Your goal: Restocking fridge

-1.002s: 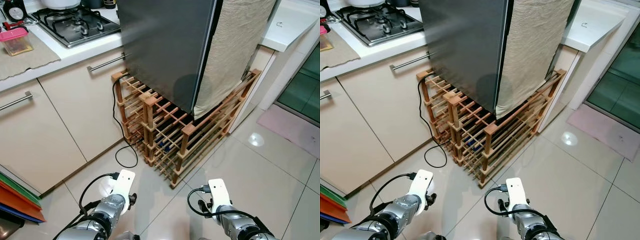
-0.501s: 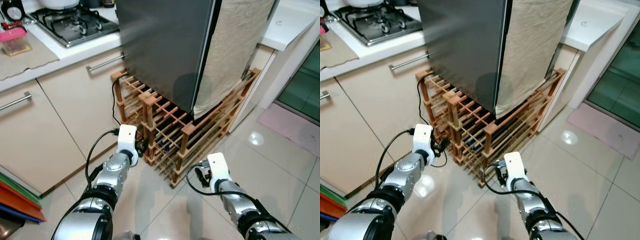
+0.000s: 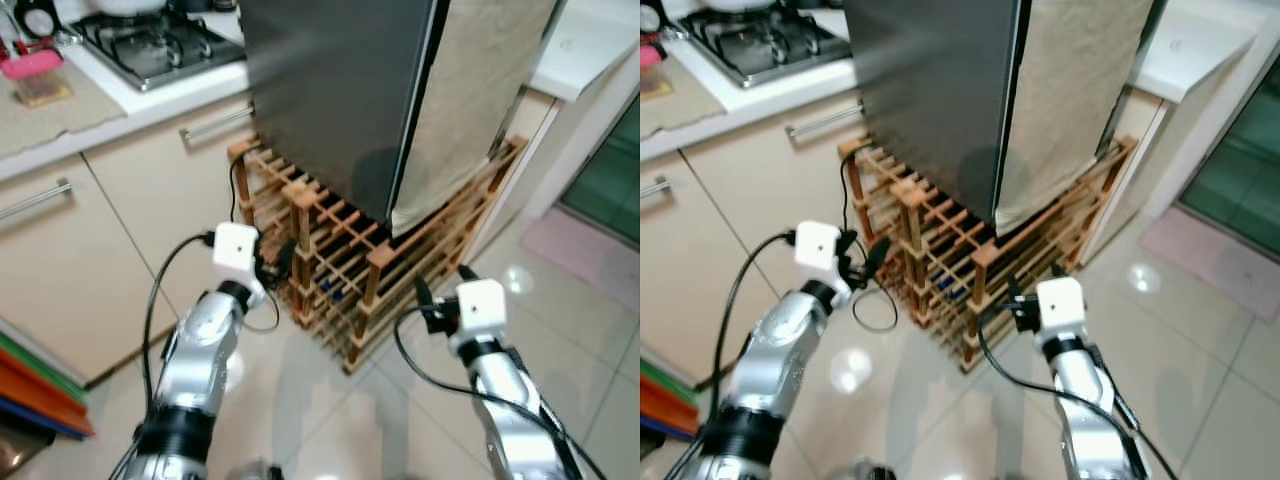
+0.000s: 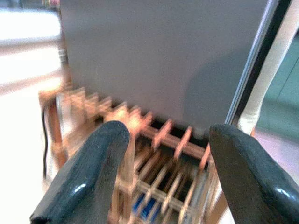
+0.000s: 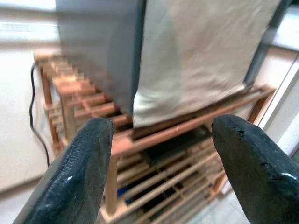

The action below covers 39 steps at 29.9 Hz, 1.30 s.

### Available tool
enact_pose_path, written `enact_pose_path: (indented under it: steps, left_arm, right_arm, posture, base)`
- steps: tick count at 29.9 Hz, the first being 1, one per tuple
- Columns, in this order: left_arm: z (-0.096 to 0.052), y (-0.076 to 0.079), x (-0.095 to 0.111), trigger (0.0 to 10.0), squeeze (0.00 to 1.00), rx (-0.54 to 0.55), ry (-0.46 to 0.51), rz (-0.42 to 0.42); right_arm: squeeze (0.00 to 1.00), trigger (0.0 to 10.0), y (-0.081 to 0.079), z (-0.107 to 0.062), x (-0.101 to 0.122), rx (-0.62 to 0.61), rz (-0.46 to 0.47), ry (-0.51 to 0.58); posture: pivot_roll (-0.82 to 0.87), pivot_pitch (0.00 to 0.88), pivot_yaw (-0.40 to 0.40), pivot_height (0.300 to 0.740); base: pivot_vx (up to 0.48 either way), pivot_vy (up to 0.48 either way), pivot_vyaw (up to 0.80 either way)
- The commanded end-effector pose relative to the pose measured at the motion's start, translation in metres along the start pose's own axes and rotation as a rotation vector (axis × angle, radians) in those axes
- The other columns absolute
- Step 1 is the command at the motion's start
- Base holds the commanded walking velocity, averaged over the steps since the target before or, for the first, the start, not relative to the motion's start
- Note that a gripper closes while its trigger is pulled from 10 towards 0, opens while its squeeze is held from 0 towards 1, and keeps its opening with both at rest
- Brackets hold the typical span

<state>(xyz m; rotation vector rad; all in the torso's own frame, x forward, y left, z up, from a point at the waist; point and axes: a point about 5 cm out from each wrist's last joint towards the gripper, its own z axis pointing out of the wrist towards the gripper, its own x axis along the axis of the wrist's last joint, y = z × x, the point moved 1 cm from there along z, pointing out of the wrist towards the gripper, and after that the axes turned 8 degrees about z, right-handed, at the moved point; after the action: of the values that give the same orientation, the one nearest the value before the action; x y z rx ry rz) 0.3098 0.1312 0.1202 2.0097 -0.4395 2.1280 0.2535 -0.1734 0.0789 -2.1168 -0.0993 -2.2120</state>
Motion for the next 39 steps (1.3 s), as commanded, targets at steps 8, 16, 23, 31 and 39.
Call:
enact_pose_path:
  steps: [8, 16, 23, 31, 39]
  left_arm:
    - [-0.019, 0.019, 0.013, 10.0, 0.0, -0.026, -0.009, -0.088]
    - [-0.011, 0.023, 0.014, 10.0, 0.0, -0.022, -0.015, -0.079]
    - [-0.003, 0.016, 0.012, 10.0, 0.0, -0.013, -0.051, -0.048]
    - [0.005, 0.012, 0.007, 10.0, 1.0, -0.007, -0.089, 0.022]
    - [0.014, 0.02, 0.004, 10.0, 1.0, -0.019, -0.111, 0.03]
  right_arm:
    - [0.08, 10.0, -0.007, -0.009, 0.032, 0.008, 0.055, 0.024]
    - [0.07, 10.0, -0.006, 0.005, 0.031, -0.01, 0.07, -0.016]
    - [0.07, 10.0, -0.016, 0.013, 0.032, 0.014, 0.076, -0.035]
    - [0.07, 10.0, -0.015, 0.016, 0.029, 0.01, 0.072, -0.052]
    - [0.07, 10.0, -0.013, 0.018, 0.026, 0.009, 0.064, -0.056]
  posture:
    - [-0.12, 0.004, 0.018, 0.724]
    - [-0.12, 0.013, 0.013, 0.724]
    - [-0.12, 0.018, 0.032, 0.724]
    - [-0.12, 0.019, 0.034, 0.724]
    - [-0.13, 0.02, 0.038, 0.724]
  base:
    - [0.0, 0.0, 0.0]
    - [0.0, -0.176, 0.0]
    - [0.0, -0.449, 0.0]
    - [0.0, -0.109, 0.0]
    - [0.0, 0.0, 0.0]
